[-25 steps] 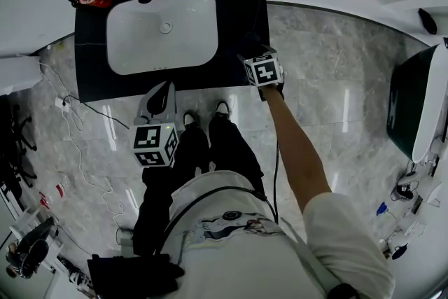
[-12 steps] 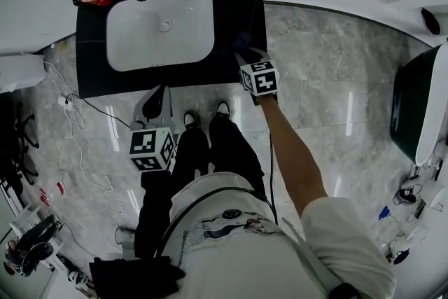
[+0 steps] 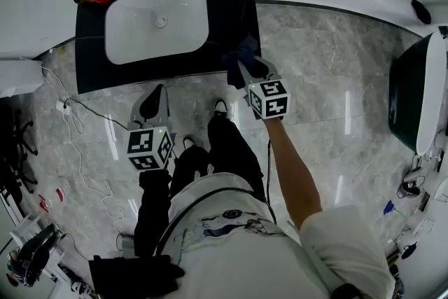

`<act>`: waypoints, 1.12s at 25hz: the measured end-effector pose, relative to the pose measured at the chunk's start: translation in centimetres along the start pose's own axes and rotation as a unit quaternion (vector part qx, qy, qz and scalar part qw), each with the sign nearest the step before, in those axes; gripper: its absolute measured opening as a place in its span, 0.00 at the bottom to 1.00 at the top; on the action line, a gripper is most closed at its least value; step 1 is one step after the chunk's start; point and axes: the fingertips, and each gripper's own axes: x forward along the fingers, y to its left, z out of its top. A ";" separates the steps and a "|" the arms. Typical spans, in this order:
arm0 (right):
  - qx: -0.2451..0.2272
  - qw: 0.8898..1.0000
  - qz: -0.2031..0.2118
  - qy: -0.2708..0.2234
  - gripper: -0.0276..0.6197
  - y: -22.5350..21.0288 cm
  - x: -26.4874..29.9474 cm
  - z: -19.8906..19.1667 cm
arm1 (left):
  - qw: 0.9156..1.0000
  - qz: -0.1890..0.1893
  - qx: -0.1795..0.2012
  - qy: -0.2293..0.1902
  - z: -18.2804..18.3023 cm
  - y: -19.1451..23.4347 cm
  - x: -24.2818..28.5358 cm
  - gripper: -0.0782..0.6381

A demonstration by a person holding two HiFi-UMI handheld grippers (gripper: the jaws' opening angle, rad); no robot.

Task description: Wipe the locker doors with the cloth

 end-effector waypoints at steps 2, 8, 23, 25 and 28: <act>-0.003 1.000 -0.003 -0.013 0.19 1.1 -1.6 -0.1 | 1.000 -0.004 0.004 -0.008 -0.2 -0.2 -1.2 0.11; -0.030 0.998 -0.019 -0.042 0.19 5.8 -6.2 -0.3 | 0.999 -0.020 0.014 -0.032 -2.5 0.2 -6.6 0.11; -0.101 0.990 -0.052 -0.084 0.19 14.6 -14.1 -5.7 | 0.999 -0.032 0.000 -0.027 -14.9 2.3 -18.4 0.11; -0.123 0.987 -0.049 -0.091 0.19 14.2 -13.2 -7.0 | 0.999 -0.031 -0.001 -0.030 -16.9 2.3 -17.5 0.11; -0.161 0.981 -0.047 -0.102 0.19 12.6 -10.2 -9.4 | 0.999 -0.015 0.000 -0.050 -20.3 3.3 -13.9 0.11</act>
